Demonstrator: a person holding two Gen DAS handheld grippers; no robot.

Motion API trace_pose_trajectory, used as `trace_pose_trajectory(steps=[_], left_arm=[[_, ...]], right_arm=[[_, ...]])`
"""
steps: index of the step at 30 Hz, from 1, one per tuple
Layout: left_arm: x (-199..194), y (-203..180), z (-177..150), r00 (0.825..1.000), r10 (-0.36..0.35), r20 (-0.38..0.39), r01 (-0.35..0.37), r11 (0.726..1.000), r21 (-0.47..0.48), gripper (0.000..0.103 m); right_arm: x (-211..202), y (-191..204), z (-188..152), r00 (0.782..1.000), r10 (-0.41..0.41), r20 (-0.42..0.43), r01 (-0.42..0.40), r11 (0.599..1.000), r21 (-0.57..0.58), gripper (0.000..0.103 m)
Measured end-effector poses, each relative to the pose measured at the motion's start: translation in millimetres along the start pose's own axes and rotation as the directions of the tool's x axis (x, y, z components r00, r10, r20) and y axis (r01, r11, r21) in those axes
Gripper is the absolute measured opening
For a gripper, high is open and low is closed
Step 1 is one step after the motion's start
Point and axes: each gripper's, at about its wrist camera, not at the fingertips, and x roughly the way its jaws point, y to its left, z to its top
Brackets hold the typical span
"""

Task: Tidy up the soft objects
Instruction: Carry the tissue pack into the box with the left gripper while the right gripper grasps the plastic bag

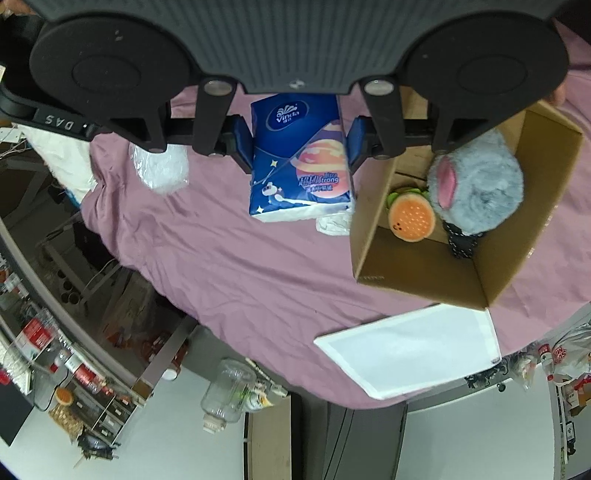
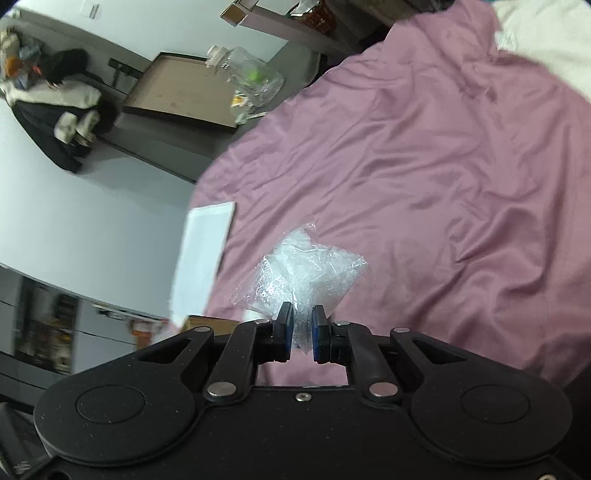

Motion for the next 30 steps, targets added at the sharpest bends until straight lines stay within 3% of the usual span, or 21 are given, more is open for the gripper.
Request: trace_pose_trajectory(steps=[15, 30], left_arm=[[-43, 48, -4, 0.998, -0.019, 0.063, 0.023, 0.998, -0.058, 0.049], [-60, 93, -8, 0.995, -0.043, 0.090, 0.053, 0.993, -0.106, 0.049]], right_arm=[[-23, 53, -27, 0.998, 0.007, 0.058, 0.001, 0.991, -0.133, 0.010], [-27, 98, -55, 0.996, 0.018, 0.086, 0.001, 0.976, -0.218, 0.010]])
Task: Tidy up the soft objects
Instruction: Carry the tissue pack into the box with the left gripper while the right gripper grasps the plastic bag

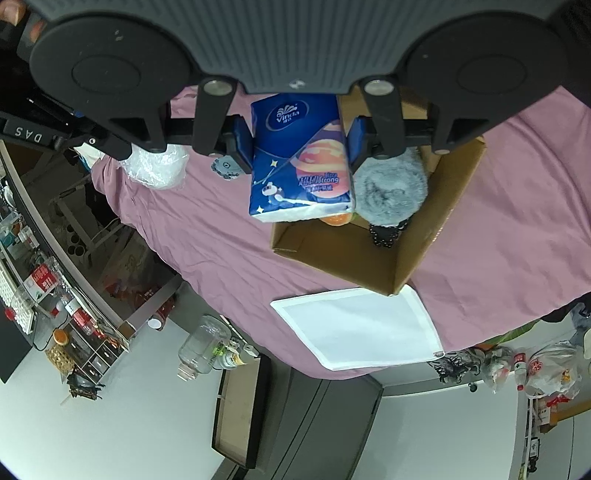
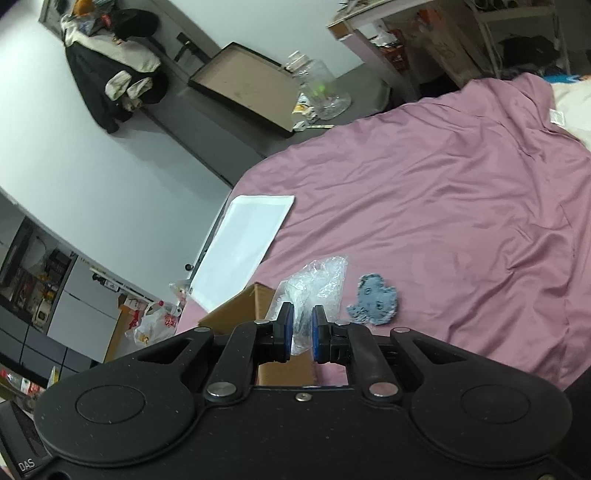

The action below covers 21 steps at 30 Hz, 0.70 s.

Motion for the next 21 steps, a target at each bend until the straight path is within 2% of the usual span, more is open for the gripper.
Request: trace_pose_trajectory(steps=[14, 21], left_arm=[[9, 49, 10, 1.000, 0.013, 0.002, -0.013, 0.997, -0.070, 0.049], [23, 69, 8, 0.999, 0.035, -0.032, -0.038, 0.994, -0.103, 0.049]], right_arm=[[26, 36, -24, 0.999, 0.010, -0.044, -0.013, 0.998, -0.058, 0.010], [34, 57, -29, 0.998, 0.026, -0.050, -0.030, 0.996, -0.086, 0.010]])
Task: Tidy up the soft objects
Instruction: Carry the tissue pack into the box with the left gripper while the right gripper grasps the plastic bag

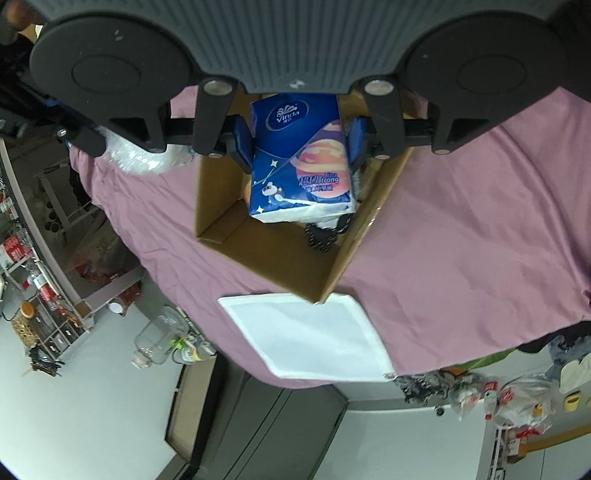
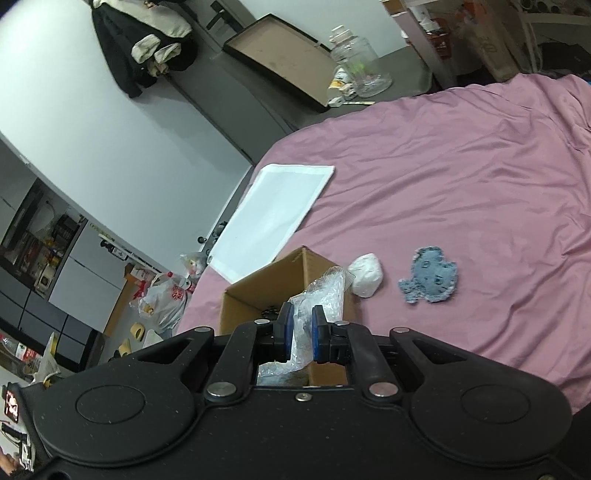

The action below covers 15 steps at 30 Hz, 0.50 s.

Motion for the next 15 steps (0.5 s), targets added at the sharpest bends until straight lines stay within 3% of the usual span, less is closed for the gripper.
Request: trace_pose_trajectory(steps=[7, 15], left_arm=[[8, 6, 3, 0.999, 0.033, -0.006, -0.033, 0.999, -0.001, 0.051], [8, 14, 7, 0.999, 0.035, 0.004, -0.035, 0.999, -0.038, 0.062]], right_arm=[[13, 25, -4, 0.999, 0.034, -0.015, -0.035, 0.998, -0.053, 0.010], [26, 30, -9, 0.999, 0.020, -0.035, -0.022, 0.998, -0.052, 0.010]])
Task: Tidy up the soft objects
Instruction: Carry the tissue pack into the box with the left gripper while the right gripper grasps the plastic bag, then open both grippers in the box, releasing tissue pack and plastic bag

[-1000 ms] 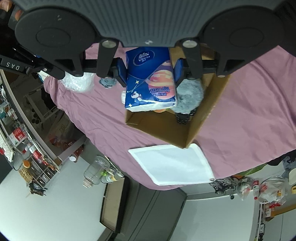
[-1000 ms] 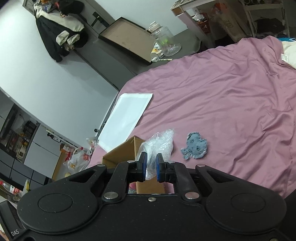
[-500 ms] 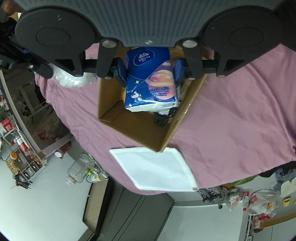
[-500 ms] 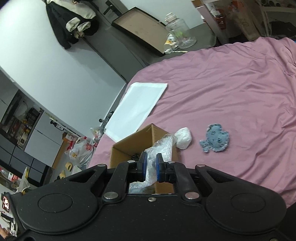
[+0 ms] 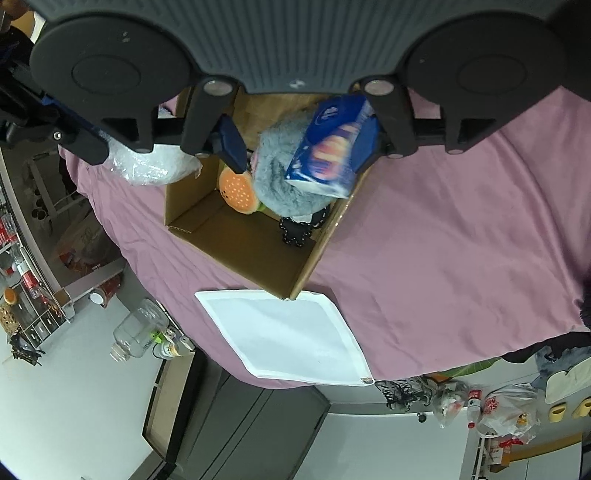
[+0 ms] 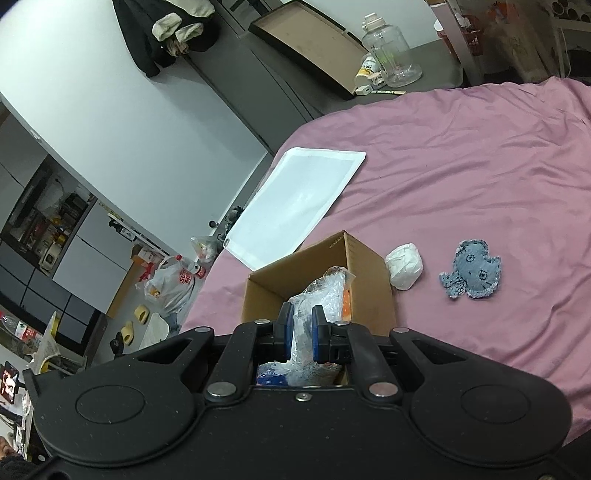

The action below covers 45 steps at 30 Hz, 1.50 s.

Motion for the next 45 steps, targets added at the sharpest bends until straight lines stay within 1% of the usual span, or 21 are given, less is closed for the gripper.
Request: trace_pose_trajectory(steps=[2, 3, 4, 6, 8, 12, 16, 23, 25, 29, 39, 45], left_arm=[[1, 1, 0, 1.000, -0.003, -0.007, 0.003, 1.000, -0.003, 0.062], [1, 1, 0, 1.000, -0.005, -0.011, 0.005, 1.000, -0.005, 0.062], [0, 1, 1, 1.000, -0.005, -0.011, 0.005, 1.000, -0.005, 0.062], [0, 0, 1, 1.000, -0.002, -0.008, 0.002, 1.000, -0.001, 0.062], [-2, 0, 2, 1.000, 0.003, -0.007, -0.003, 1.000, 0.004, 0.062], [-6, -5, 1, 1.000, 0.019, -0.005, -0.019, 1.000, 0.018, 0.063], [-9, -13, 0, 0.999, 0.036, 0.001, -0.036, 0.998, 0.050, 0.065], [-13, -32, -4, 0.998, 0.070, 0.006, -0.070, 0.992, 0.107, 0.066], [-15, -40, -6, 0.997, 0.071, 0.010, -0.072, 0.990, 0.121, 0.066], [-16, -56, -11, 0.997, 0.076, 0.012, -0.077, 0.987, 0.145, 0.066], [-11, -92, -21, 0.996, 0.085, 0.011, -0.085, 0.973, 0.215, 0.066], [-2, -110, -25, 0.995, 0.096, 0.009, -0.096, 0.965, 0.243, 0.066]], right_arm=[[2, 1, 0, 1.000, 0.001, -0.005, -0.001, 1.000, -0.002, 0.010], [3, 2, -1, 1.000, 0.004, -0.011, -0.004, 1.000, -0.003, 0.012], [4, 2, -1, 1.000, 0.008, -0.018, -0.008, 1.000, 0.000, 0.016], [4, 0, 0, 1.000, 0.013, -0.022, -0.013, 1.000, 0.010, 0.018], [3, -1, 1, 1.000, 0.011, -0.017, -0.011, 1.000, 0.014, 0.030], [-3, -6, 3, 1.000, 0.013, -0.005, -0.012, 1.000, 0.025, 0.033], [-7, -12, 4, 1.000, 0.006, 0.002, -0.006, 0.999, 0.035, 0.045], [-19, -27, 8, 1.000, 0.004, 0.017, -0.005, 0.999, 0.049, 0.061], [-22, -33, 9, 1.000, 0.006, 0.022, -0.007, 0.998, 0.055, 0.062], [-28, -44, 12, 0.999, -0.007, 0.031, 0.005, 0.998, 0.066, 0.068], [-35, -84, 23, 0.998, -0.024, 0.052, 0.017, 0.992, 0.123, 0.072], [-31, -104, 26, 0.999, -0.030, 0.046, 0.023, 0.990, 0.140, 0.072]])
